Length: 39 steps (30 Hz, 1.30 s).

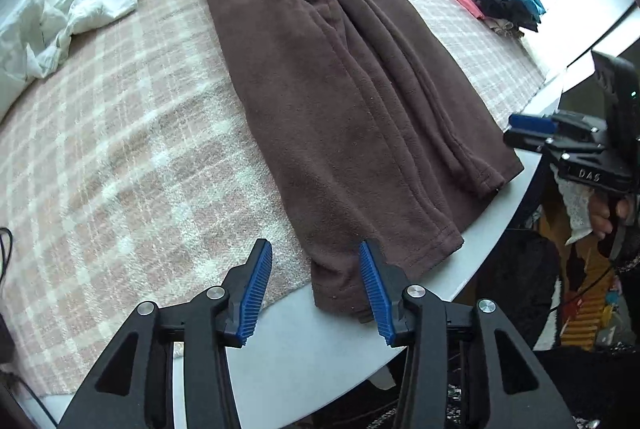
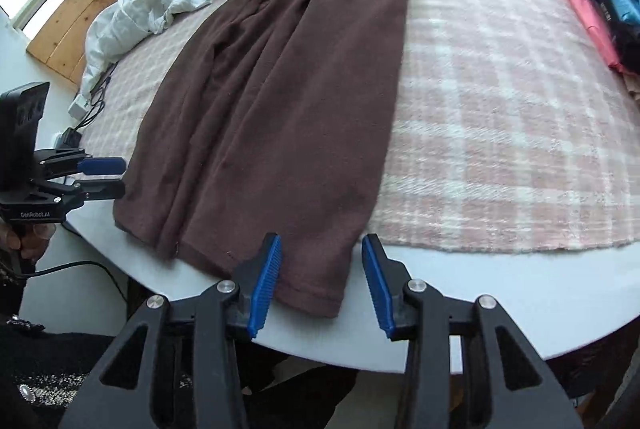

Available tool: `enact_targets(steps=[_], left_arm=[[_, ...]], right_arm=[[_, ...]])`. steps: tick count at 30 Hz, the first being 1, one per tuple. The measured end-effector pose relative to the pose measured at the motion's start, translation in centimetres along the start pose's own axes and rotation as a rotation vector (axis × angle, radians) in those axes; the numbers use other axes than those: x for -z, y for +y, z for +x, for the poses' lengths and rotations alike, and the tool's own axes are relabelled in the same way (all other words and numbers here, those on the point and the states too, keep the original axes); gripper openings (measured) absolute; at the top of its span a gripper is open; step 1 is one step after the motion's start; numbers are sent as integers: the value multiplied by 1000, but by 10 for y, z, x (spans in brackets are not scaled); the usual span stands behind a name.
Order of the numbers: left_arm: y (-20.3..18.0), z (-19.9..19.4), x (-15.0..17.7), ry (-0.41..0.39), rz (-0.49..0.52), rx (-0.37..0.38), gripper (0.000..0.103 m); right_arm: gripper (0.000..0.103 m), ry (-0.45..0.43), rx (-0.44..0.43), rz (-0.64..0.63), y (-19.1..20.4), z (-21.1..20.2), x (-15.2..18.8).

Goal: Fold clothes
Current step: 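Move both grippers to the hem of the folded top, then grasp the hem with both grippers and lift it toward the collar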

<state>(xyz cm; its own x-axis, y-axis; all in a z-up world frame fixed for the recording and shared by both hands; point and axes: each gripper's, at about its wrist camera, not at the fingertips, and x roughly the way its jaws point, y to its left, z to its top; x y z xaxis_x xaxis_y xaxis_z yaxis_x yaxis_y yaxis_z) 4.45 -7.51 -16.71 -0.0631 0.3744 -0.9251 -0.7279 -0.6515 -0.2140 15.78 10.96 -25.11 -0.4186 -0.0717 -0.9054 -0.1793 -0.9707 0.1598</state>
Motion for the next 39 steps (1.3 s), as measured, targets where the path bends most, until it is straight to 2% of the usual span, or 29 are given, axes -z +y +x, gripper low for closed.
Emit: enact_targets(steps=[1,2,4,7,10,12,14,16,18,20,22,23,25,27,28,30,32,33,36,39], left_arm=[[-1,2,-1,4,5,9,47],[-2,4,-1,8,9,18,49],[0,10,-1,28,-13,34,50],[-1,14,1,31,3,43,50],[-1,17,1,30,15,41,50],[0,17,0,30,3,42,51],[3,15,1,25,-13,40,51],[5,15,2,15,-25,37,52],[10,17,0,12,-46,46,55],[8,19,-2,6,-26,54,58],[4,21,-5,22,9,64,58],[4,21,-5,26,14,57,58],[7,19,-4,29,-2,33,58],[15,15,-2,21,-38,53,58],[19,13,-1,16,-55,69,58],[21,19,-1,34,-60,73,58],[16,21,-2,31,-29,63,57],[13,25,-3,50,-16,79,57],[7,29,-3,56,20,66,55],[9,30,-2,52,38,62,50]], right_arm=[[41,-40,46,-34,7,-9,-1],[41,-66,48,-72,17,-17,-3],[42,-65,-14,-121,36,-22,-6],[43,-51,-38,-214,69,-10,-7],[44,-34,35,-345,96,12,-2],[17,-5,80,-377,95,21,2],[15,3,50,-385,88,13,1],[14,11,35,-408,82,4,1],[14,37,63,-452,79,4,3],[15,70,92,-479,81,11,7],[23,100,120,-503,84,18,10],[31,114,111,-507,86,17,11],[41,100,41,-479,84,1,9],[44,30,2,-392,70,-21,3],[49,-12,-6,-306,55,-30,-2],[50,-67,-9,-103,17,-36,-10],[50,-39,-5,5,-10,-24,-11],[50,-22,-3,22,-17,-17,-10],[50,29,-15,-5,-16,1,-7],[49,38,-70,-26,-6,7,-3]])
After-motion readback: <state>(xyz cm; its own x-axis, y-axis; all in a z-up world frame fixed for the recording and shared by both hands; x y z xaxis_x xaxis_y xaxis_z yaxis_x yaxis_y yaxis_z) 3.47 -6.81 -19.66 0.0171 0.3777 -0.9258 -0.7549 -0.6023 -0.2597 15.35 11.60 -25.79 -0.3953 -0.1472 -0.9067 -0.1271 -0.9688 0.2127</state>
